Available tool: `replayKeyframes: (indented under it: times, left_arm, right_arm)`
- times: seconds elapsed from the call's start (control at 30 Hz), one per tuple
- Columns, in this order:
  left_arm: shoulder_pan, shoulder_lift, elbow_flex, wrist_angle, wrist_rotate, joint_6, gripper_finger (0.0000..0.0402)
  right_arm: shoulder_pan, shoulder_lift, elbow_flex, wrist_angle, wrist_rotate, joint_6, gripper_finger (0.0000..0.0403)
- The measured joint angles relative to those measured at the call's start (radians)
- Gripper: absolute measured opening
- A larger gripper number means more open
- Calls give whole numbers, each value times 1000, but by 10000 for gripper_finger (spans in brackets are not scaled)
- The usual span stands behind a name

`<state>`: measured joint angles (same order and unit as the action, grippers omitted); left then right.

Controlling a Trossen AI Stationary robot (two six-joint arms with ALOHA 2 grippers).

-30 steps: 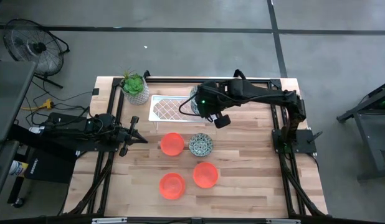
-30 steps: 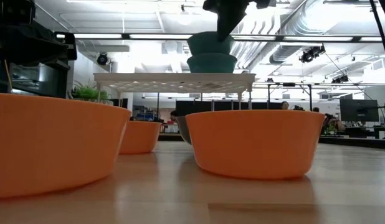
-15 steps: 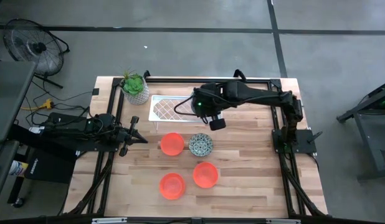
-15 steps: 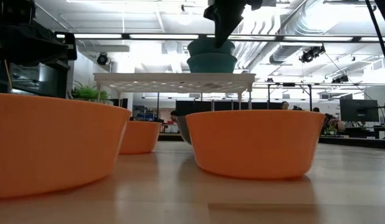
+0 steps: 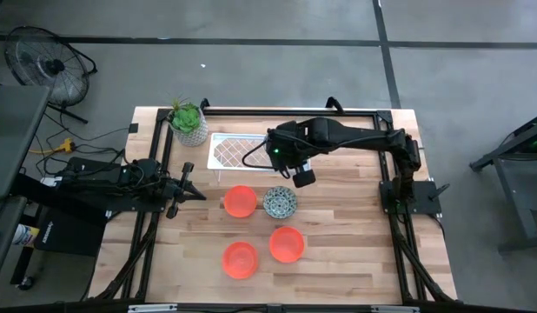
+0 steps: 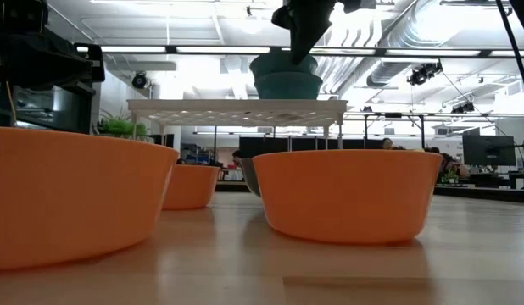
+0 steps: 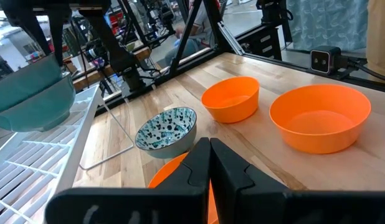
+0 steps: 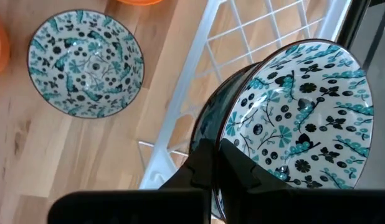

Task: Pick & Place Mini bowls
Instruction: Stack the bottom white patterned bowl on the white patterned bowl on the shelf

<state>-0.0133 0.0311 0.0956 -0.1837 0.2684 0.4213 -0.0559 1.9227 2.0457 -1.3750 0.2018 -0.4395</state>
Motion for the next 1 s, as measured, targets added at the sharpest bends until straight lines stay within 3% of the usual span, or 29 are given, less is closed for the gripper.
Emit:
replayKeyframes:
  times: [0.8, 1.0]
  left_arm:
    - [0, 0, 0, 0, 0, 0, 0]
    - [0, 0, 0, 0, 0, 0, 0]
  right_arm:
    - [-3, -2, -94, 70, 43, -10, 1]
    - [-2, -2, -95, 60, 30, -8, 28]
